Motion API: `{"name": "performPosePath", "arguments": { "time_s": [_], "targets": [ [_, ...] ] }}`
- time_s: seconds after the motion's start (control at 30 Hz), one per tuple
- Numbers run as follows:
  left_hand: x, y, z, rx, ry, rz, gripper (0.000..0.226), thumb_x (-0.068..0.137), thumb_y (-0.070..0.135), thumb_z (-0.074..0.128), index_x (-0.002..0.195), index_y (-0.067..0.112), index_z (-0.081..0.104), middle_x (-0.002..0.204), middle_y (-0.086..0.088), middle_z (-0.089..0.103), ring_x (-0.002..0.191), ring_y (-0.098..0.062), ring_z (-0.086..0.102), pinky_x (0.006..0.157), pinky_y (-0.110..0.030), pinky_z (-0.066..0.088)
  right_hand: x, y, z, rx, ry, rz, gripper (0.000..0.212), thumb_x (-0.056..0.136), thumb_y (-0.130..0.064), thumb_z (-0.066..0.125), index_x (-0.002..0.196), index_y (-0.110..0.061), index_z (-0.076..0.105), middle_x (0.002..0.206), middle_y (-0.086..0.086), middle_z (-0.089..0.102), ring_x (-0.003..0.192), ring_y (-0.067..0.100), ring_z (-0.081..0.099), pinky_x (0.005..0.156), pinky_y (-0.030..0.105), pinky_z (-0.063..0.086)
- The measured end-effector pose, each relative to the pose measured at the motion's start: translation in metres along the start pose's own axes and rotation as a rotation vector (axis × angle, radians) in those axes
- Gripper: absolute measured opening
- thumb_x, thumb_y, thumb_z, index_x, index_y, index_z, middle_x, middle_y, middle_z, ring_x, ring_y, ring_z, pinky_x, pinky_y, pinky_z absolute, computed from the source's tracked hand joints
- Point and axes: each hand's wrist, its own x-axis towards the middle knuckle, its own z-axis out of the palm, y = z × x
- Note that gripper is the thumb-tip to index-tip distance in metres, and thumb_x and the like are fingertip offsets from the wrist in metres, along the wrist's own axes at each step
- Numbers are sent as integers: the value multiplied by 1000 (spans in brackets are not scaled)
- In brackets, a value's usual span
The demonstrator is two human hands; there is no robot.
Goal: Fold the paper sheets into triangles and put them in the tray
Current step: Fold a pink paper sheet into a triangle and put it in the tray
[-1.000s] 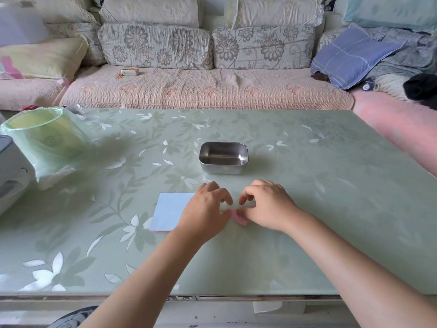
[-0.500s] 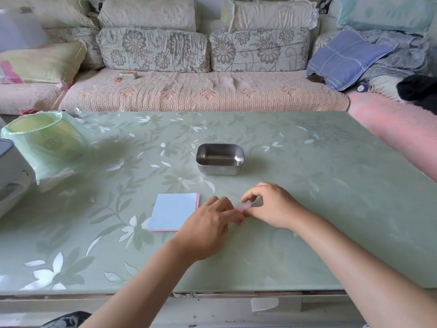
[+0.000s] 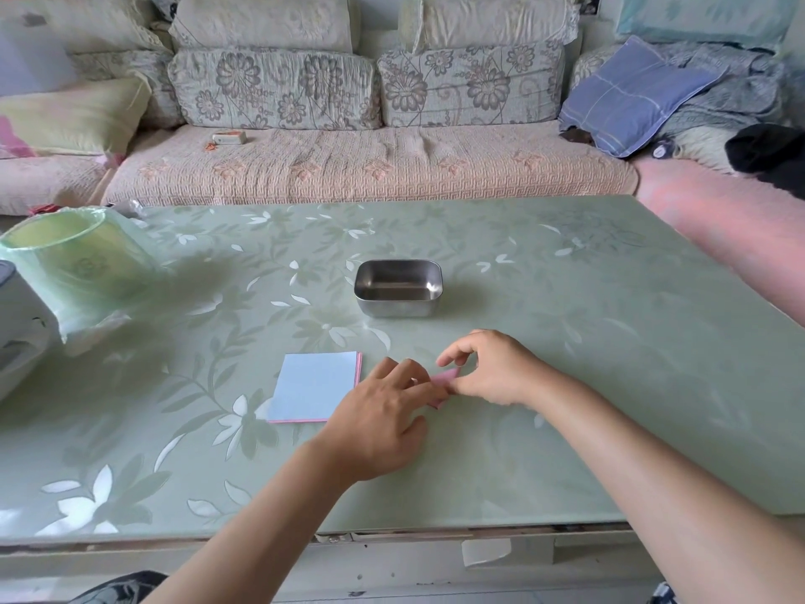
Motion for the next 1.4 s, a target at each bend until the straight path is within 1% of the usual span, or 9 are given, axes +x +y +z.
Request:
{"name": "performPosePath", "arguments": {
  "time_s": [0.13, 0.27, 0.5, 0.63, 0.77, 0.93, 1.13, 1.27, 1.4],
  "targets": [
    [1, 0, 0, 25, -7, -12, 34, 83, 19, 56, 114, 30, 65, 115, 8, 54, 98, -18, 45, 85, -24, 38, 0, 3, -4, 42, 26, 23, 18, 69, -44, 86, 83, -44, 74, 87, -21, 68, 57, -9, 54, 47, 6, 37],
    [2, 2, 2, 39, 3, -22, 30, 87, 26, 58, 116, 30, 65, 113, 9, 54, 97, -18, 45, 83, -20, 34, -1, 5, -7, 100, 40, 39, 25, 65, -46, 90, 85, -39, 78, 74, -24, 68, 50, -4, 51, 46, 8, 36],
    [10, 9, 7, 101, 2, -59, 36, 93, 40, 49, 126, 34, 60, 111, 7, 51, 97, -19, 43, 83, -31, 43, 0, 6, -4, 93, 47, 47, 28, 65, -49, 89, 87, -37, 76, 84, -15, 70, 53, -7, 51, 48, 6, 37],
    [10, 8, 8, 117, 0, -51, 36, 94, 42, 47, 126, 35, 60, 111, 7, 52, 96, -20, 43, 83, -32, 43, 0, 5, -5, 98, 59, 70, 19, 65, -43, 91, 77, -39, 76, 70, -18, 68, 50, -4, 52, 47, 7, 38],
    [9, 7, 10, 135, -6, -54, 39, 95, 45, 44, 130, 35, 58, 112, 6, 51, 96, -20, 42, 84, -31, 42, 5, 4, -4, 10, 109, 114, 31, 80, -15, 65, 68, -42, 73, 65, -15, 69, 52, 4, 59, 47, 11, 40],
    [11, 9, 10, 140, -13, -54, 40, 95, 47, 43, 131, 35, 56, 114, 7, 50, 98, -19, 41, 86, -30, 41, 3, 2, -1, -2, 153, 134, 35, 82, -9, 54, 71, -37, 73, 70, -14, 68, 56, 7, 61, 42, 10, 37],
    [11, 10, 10, 133, -2, -56, 40, 96, 47, 42, 132, 37, 55, 112, 6, 50, 98, -20, 41, 88, -31, 41, -5, 6, 4, -10, 128, 27, 10, 78, -36, 77, 82, -40, 69, 89, -15, 60, 77, -1, 56, 65, 14, 39],
    [10, 11, 9, 111, -13, -69, 39, 96, 46, 42, 132, 36, 55, 113, 7, 50, 100, -19, 41, 89, -30, 40, -8, 7, 5, -51, 151, 56, 22, 72, -51, 81, 88, -43, 68, 94, -17, 58, 87, 2, 57, 77, 24, 46],
    [4, 11, 6, 27, -31, -83, 34, 97, 43, 46, 127, 33, 59, 116, 9, 49, 106, -17, 40, 88, -31, 43, -8, 2, 3, -22, 144, 104, 32, 66, -57, 83, 90, -42, 70, 94, -17, 59, 88, 5, 59, 73, 24, 47]
  ]
}}
